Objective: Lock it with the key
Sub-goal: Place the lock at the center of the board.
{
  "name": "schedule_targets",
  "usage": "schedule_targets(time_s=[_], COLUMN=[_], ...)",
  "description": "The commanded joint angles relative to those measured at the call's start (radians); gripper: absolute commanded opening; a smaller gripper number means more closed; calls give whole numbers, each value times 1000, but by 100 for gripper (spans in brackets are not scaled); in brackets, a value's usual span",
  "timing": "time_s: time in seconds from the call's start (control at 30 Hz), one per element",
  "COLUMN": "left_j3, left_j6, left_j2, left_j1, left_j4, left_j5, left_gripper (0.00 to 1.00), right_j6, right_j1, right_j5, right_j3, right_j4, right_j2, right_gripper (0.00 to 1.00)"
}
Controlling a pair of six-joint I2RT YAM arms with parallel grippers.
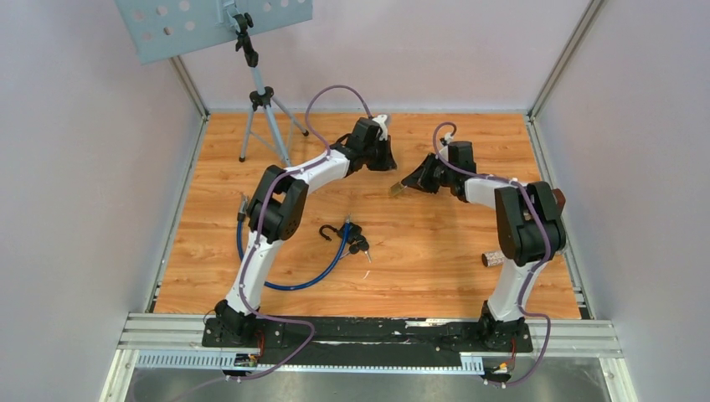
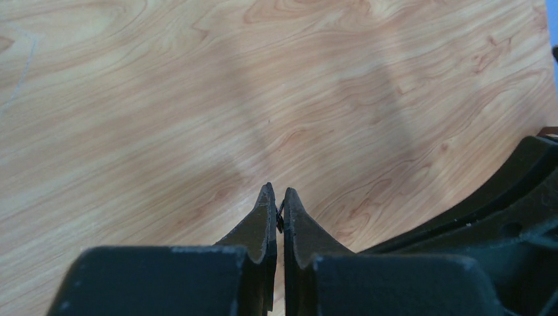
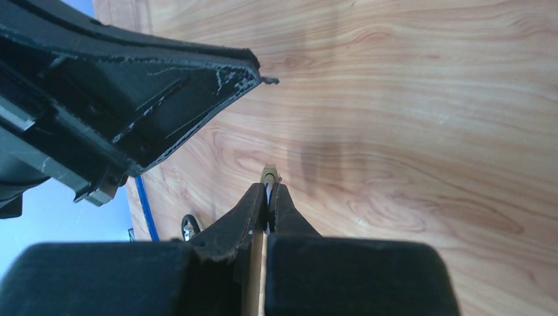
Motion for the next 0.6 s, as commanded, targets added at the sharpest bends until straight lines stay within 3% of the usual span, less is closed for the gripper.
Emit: schedule_targets(time_s=[0.0, 0.13, 0.27, 0.4, 0.47, 0.57], left_j3=[14, -52, -69, -104, -137, -178], left_j6=[-37, -102, -133, -120, -104, -73], left_j2=[1, -6, 3, -25, -63, -140], left_j1=[-4, -4, -4, -4, -5, -4], left_j4=[25, 61, 60, 51, 58, 58], left_j5=[8, 21, 33, 7, -31, -108], left_gripper=[0, 2, 18, 42, 64, 79], right_j6=[-5, 7, 5, -12, -38, -85], right_j1=[-24, -34, -36, -35, -35, -36], right_j5=[-53, -16, 13, 83, 134, 256], right_j3=[59, 67, 89, 93, 87, 88], right_j4=[103, 135, 121, 80, 48, -31], right_j2=[48, 93, 140, 130, 99, 34], right_gripper=[0, 6, 18, 39, 53, 70])
